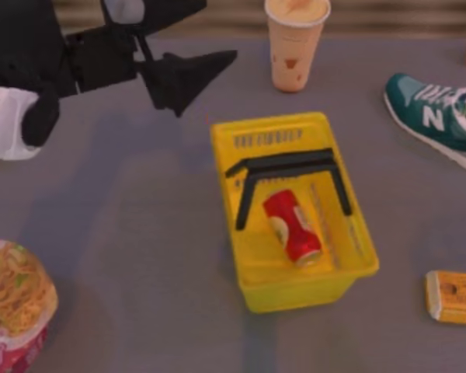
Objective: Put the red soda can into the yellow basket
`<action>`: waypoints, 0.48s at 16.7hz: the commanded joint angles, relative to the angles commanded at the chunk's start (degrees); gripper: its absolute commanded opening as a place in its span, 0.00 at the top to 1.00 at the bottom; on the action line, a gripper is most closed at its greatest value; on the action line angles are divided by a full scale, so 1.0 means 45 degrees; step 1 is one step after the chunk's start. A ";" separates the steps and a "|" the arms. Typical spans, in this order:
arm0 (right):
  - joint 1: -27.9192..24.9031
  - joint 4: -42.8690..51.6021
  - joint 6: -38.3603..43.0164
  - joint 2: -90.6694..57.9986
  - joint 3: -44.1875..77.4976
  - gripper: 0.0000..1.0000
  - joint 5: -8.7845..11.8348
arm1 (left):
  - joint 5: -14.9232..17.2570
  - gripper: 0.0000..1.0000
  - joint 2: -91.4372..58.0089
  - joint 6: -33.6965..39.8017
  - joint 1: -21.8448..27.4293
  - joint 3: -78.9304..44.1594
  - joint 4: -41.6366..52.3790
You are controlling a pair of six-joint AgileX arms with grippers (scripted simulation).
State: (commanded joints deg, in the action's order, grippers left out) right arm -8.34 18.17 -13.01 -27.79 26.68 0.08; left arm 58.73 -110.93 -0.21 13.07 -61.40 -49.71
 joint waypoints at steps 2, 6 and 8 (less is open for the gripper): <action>-0.0617 0.1414 -0.1010 -0.2163 0.2076 0.00 -0.0027 | -0.1177 0.00 0.2053 0.0146 -0.0340 0.1068 0.0960; -0.2000 0.4487 -0.3208 -0.6855 0.6561 0.00 -0.0039 | -0.3756 0.00 0.6706 0.0405 -0.1069 0.3583 0.3162; -0.2716 0.6063 -0.4335 -0.9261 0.8853 0.00 -0.0038 | -0.5135 0.00 0.9328 0.0504 -0.1447 0.5003 0.4371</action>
State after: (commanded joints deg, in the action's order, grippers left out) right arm -20.56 45.46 -32.51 -69.46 66.52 -0.09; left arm 35.62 -68.95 2.06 6.56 -38.89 -30.04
